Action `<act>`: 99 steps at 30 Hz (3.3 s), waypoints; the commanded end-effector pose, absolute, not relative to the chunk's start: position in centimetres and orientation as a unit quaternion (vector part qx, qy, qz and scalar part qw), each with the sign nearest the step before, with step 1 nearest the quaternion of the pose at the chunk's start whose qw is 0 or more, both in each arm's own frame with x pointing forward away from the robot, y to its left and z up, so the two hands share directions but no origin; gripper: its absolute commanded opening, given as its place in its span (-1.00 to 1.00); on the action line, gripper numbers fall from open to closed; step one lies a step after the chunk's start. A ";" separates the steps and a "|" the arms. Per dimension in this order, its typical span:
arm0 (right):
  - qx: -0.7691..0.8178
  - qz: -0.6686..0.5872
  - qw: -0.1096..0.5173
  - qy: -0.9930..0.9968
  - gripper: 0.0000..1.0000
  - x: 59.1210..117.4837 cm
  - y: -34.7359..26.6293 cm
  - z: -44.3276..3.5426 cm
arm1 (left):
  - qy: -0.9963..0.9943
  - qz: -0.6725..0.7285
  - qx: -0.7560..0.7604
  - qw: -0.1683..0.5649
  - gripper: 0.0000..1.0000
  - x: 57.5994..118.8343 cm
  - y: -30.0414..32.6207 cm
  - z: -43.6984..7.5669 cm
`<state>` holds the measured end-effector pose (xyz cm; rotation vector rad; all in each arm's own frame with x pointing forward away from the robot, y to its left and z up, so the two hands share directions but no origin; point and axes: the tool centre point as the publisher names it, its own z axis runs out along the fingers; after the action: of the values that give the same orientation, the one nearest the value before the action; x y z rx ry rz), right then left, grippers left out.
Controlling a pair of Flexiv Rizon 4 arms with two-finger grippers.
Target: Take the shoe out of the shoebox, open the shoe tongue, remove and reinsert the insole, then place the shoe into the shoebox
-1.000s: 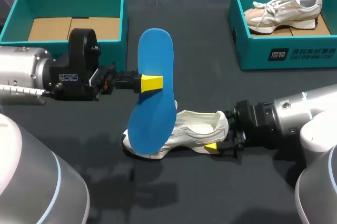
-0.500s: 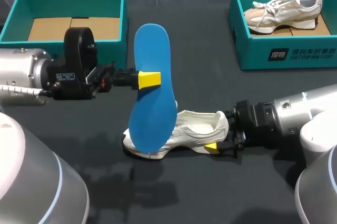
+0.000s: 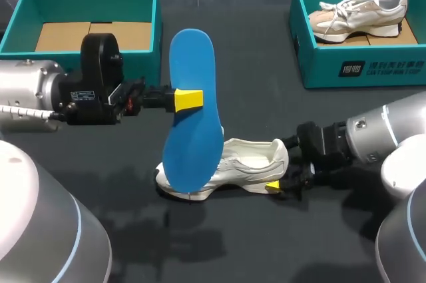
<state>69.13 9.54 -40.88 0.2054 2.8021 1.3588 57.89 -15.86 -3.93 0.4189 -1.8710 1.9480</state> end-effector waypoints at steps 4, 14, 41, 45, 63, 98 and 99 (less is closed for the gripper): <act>0.068 0.300 -0.008 0.952 1.00 68.3 8.7 -39.0 | -0.670 0.699 0.149 0.203 -1.00 58.0 -16.1 -4.0; 0.069 0.191 -0.010 0.979 1.00 67.5 8.3 -35.8 | -0.670 0.699 0.149 0.203 -1.00 58.0 -16.1 -4.0; 0.132 0.059 0.000 0.990 1.00 67.5 9.5 -32.1 | -0.670 0.699 0.149 0.203 -1.00 58.0 -16.1 -4.0; 0.142 0.031 0.010 0.989 1.00 67.9 10.6 -30.9 | -0.670 0.699 0.149 0.203 -1.00 58.0 -16.1 -4.0; 0.151 -0.027 0.002 0.988 1.00 68.5 11.9 -31.1 | -0.670 0.699 0.149 0.203 -1.00 58.0 -16.1 -4.0; 0.128 0.003 0.027 0.991 0.58 73.1 15.3 -37.0 | -0.670 0.699 0.149 0.203 -1.00 58.0 -16.1 -4.0; 0.128 0.000 0.026 0.991 0.54 73.2 15.2 -37.2 | -0.670 0.699 0.149 0.203 -1.00 58.0 -16.1 -4.0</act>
<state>72.97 15.32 -36.37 0.3957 3.0579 -0.0061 57.93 -15.85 -3.88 0.4178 -1.8715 1.9469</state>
